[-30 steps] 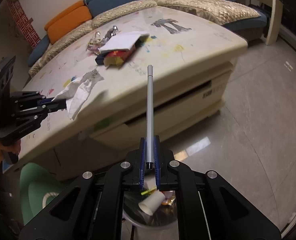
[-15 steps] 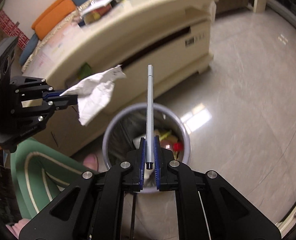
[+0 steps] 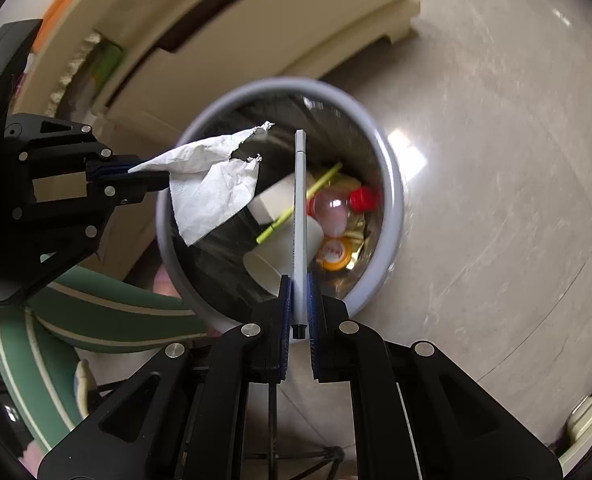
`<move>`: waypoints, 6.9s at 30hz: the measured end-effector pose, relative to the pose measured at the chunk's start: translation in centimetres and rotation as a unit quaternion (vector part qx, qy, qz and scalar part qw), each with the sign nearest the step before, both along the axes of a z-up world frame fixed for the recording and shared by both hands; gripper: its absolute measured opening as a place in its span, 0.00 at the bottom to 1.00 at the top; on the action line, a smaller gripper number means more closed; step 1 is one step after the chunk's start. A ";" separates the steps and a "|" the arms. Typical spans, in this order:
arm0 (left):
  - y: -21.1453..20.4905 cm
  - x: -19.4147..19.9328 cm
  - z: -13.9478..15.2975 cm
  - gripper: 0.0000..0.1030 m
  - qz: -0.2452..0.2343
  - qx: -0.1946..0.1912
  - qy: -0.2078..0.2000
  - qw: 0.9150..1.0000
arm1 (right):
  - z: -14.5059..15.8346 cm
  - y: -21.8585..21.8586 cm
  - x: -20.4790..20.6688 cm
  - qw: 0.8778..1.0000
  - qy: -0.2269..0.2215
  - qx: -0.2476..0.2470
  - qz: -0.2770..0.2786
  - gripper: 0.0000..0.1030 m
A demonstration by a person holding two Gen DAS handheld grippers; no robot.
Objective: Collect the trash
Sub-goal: 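Carry tissue and pen over the bin and open both tools to drop them, then move both tools back over the table toward the remaining trash, then grasp the foil snack bag with the left tool while the right tool grasps the white paper, then carry foil bag and paper over the bin and open both tools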
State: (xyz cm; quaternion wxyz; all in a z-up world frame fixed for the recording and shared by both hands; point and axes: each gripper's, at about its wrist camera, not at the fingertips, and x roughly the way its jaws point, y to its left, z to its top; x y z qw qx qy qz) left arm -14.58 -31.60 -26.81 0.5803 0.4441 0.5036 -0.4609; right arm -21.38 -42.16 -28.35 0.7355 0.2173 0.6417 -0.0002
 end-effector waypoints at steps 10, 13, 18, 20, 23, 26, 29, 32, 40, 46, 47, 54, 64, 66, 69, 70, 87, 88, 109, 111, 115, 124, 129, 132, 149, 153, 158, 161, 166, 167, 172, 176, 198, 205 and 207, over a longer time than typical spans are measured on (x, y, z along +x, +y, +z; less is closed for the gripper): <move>-0.3 0.1 -3.9 0.05 -0.028 0.045 -0.009 0.999 | -3.8 0.3 1.8 0.999 0.034 0.010 -0.008 0.12; -0.3 0.2 -4.3 0.26 -0.031 0.049 -0.015 0.998 | -4.4 0.2 1.9 0.999 0.035 0.006 -0.012 0.22; 0.2 1.0 -3.7 0.65 -0.021 0.033 -0.027 0.999 | -4.1 -0.6 1.7 0.999 0.021 0.010 -0.044 0.45; 0.2 1.3 -3.3 0.65 -0.019 0.027 -0.028 0.999 | -3.7 -0.9 1.5 0.999 0.018 0.012 -0.046 0.45; 0.6 1.7 -2.3 0.65 -0.012 0.015 -0.026 0.999 | -3.0 -1.6 1.2 0.999 0.010 0.015 -0.050 0.45; 0.7 2.0 -1.2 0.65 -0.005 0.001 -0.029 1.000 | -1.8 -2.2 1.0 0.998 -0.003 0.017 -0.057 0.48; 0.7 2.7 0.0 0.65 0.007 -0.018 -0.031 0.999 | -0.6 -2.8 1.1 0.998 -0.019 0.018 -0.058 0.48; 0.7 3.3 1.6 0.65 0.020 -0.039 -0.034 0.998 | 0.8 -2.9 1.1 0.998 -0.032 0.016 -0.055 0.48; 0.9 5.2 8.1 0.66 0.044 -0.107 -0.055 0.992 | 5.5 -3.1 3.3 0.995 -0.091 -0.007 -0.039 0.57; 3.3 8.7 14.7 0.79 0.086 -0.173 -0.081 0.978 | 12.6 -2.1 8.1 0.983 -0.180 -0.025 -0.008 0.68; 4.0 9.6 15.6 0.79 0.097 -0.179 -0.087 0.975 | 14.0 -2.0 9.2 0.981 -0.194 -0.024 -0.002 0.68; 10.1 17.7 19.2 0.86 0.210 -0.198 -0.107 0.952 | 19.7 0.5 18.1 0.968 -0.246 -0.011 0.042 0.75; 15.6 29.5 19.7 0.93 0.332 -0.219 -0.105 0.912 | 21.1 2.0 30.9 0.970 -0.239 0.030 0.036 0.77; 16.6 31.9 19.5 0.93 0.348 -0.221 -0.100 0.905 | 20.9 1.6 32.8 0.971 -0.235 0.042 0.027 0.77; 17.8 35.8 18.4 0.93 0.378 -0.222 -0.090 0.894 | 20.0 1.1 35.8 0.972 -0.230 0.050 0.013 0.77; 18.0 36.9 18.1 0.93 0.381 -0.228 -0.089 0.892 | 19.5 0.9 36.7 0.973 -0.226 0.054 0.008 0.77; 16.4 42.6 14.3 0.63 0.324 -0.260 -0.069 0.907 | 15.6 0.5 41.8 0.974 -0.209 0.082 0.027 0.41; 16.4 42.5 14.3 0.52 0.321 -0.263 -0.062 0.908 | 15.8 0.5 41.7 0.974 -0.211 0.084 0.026 0.38; 19.1 35.8 19.9 0.16 0.296 -0.283 -0.104 0.906 | 22.8 0.1 36.6 0.956 -0.273 0.103 0.022 0.18; 19.3 35.2 20.6 0.16 0.296 -0.286 -0.105 0.905 | 23.4 0.2 36.0 0.956 -0.274 0.101 0.022 0.15; 19.5 33.6 22.0 0.17 0.292 -0.289 -0.113 0.905 | 24.3 -0.1 35.0 0.954 -0.279 0.106 0.018 0.09; 19.4 30.2 22.8 0.16 0.287 -0.290 -0.104 0.907 | 25.4 -1.0 32.9 0.946 -0.290 0.144 -0.017 0.03; 18.4 27.5 23.5 0.16 0.266 -0.286 -0.103 0.915 | 27.4 -1.3 30.1 0.940 -0.306 0.148 -0.007 0.03; 17.3 25.8 23.7 0.17 0.253 -0.287 -0.102 0.918 | 27.8 -1.5 28.4 0.943 -0.303 0.139 -0.003 0.03; 10.7 14.9 23.3 0.16 0.170 -0.277 -0.066 0.943 | 25.1 -4.8 14.5 0.947 -0.284 0.146 -0.031 0.03; 8.9 11.9 21.6 0.16 0.139 -0.258 -0.056 0.954 | 22.5 -5.2 10.6 0.953 -0.261 0.148 -0.043 0.03; 7.2 8.2 18.7 0.16 0.106 -0.233 -0.039 0.966 | 18.7 -5.6 6.3 0.958 -0.230 0.158 -0.065 0.03; 6.4 6.4 16.7 0.16 0.090 -0.216 -0.027 0.972 | 16.8 -5.6 4.4 0.961 -0.212 0.161 -0.077 0.03; 4.9 3.6 12.9 0.16 0.061 -0.180 -0.007 0.982 | 13.1 -5.3 2.2 0.966 -0.175 0.168 -0.093 0.03; 4.7 3.2 12.2 0.16 0.056 -0.172 -0.003 0.983 | 12.2 -5.2 1.8 0.966 -0.165 0.171 -0.097 0.03; 3.6 1.5 7.9 0.16 0.026 -0.126 0.016 0.992 | 7.5 -4.5 0.5 0.969 -0.120 0.180 -0.117 0.03; 2.9 0.9 4.8 0.16 0.010 -0.090 0.030 0.995 | 4.0 -3.8 0.0 0.970 -0.084 0.188 -0.129 0.03; 0.8 2.1 -3.2 0.61 0.010 -0.004 0.049 0.999 | -3.0 -4.4 0.7 0.959 -0.021 0.201 -0.199 0.63; 1.3 2.9 0.1 0.62 0.026 -0.052 0.033 0.998 | -0.5 -6.1 0.1 0.958 -0.052 0.196 -0.205 0.63; 1.6 3.1 1.6 0.62 0.029 -0.068 0.023 0.997 | 0.5 -6.5 0.1 0.959 -0.063 0.189 -0.201 0.63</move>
